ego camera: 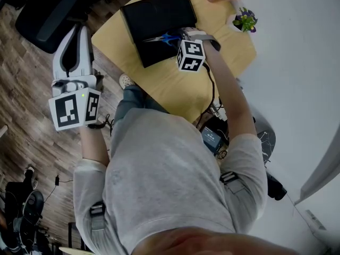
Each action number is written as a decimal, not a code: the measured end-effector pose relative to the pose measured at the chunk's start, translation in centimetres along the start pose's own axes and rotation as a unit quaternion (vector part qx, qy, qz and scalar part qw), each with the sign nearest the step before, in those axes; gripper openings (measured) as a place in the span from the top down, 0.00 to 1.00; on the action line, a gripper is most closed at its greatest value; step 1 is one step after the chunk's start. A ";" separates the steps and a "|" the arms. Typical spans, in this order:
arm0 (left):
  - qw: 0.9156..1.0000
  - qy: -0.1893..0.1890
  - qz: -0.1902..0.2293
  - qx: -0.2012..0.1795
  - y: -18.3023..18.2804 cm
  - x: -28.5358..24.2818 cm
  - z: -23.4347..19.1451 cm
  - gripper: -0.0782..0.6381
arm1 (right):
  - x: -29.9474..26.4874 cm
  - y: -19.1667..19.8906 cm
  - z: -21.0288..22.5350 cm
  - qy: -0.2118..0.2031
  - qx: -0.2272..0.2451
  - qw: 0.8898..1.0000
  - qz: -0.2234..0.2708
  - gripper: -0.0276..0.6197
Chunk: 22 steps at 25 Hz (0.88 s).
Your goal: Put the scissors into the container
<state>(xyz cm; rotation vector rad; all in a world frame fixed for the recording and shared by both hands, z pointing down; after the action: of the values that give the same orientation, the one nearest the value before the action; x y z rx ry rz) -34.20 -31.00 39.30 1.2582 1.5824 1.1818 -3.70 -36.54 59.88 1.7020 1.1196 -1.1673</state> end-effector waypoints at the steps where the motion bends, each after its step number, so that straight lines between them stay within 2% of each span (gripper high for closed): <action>1: 1.000 -0.001 0.000 -0.001 0.0 0.1 0.1 0.78 | 0.0 0.0 0.0 0.000 -0.001 1.000 -0.001 0.82; 5: 1.000 -0.004 0.002 -0.008 -0.3 0.6 0.9 0.78 | 0.4 0.2 0.0 0.011 -0.003 1.000 -0.001 0.82; 8: 1.000 -0.004 0.005 -0.014 -0.7 1.1 1.7 0.78 | 1.6 0.2 0.2 0.032 -0.025 0.999 0.016 0.83; 11: 1.000 -0.001 0.012 -0.020 -1.1 1.7 2.9 0.78 | 3.5 0.2 0.4 0.049 -0.077 0.995 0.049 0.84; 13: 1.000 0.002 0.017 -0.024 -1.4 2.0 3.9 0.78 | 5.1 0.2 0.5 0.062 -0.128 0.986 0.088 0.95; 15: 0.999 0.006 0.021 -0.027 -1.7 2.5 4.9 0.78 | 6.9 0.2 0.2 0.079 -0.181 0.971 0.132 0.95; 17: 0.999 0.007 0.022 -0.028 -2.0 3.1 5.9 0.78 | 8.7 0.2 -0.3 0.105 -0.231 0.952 0.173 0.95; 22: 0.999 0.016 0.034 -0.037 -2.7 4.3 8.2 0.78 | 13.2 0.5 -1.1 0.179 -0.337 0.890 0.248 0.95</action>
<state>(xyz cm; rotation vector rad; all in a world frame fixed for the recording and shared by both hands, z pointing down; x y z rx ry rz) -28.05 -25.45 34.39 1.2595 1.5153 1.2985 -0.39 -32.59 47.70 1.5175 1.0406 -0.1032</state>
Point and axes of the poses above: the fingertips, and each gripper's own axes: x backward along the fingers, z to its right, y out of its underside, the point moved 7 cm from there along x, backward along the fingers, and after that the axes turned 7 degrees about x, right-handed, at the moved point
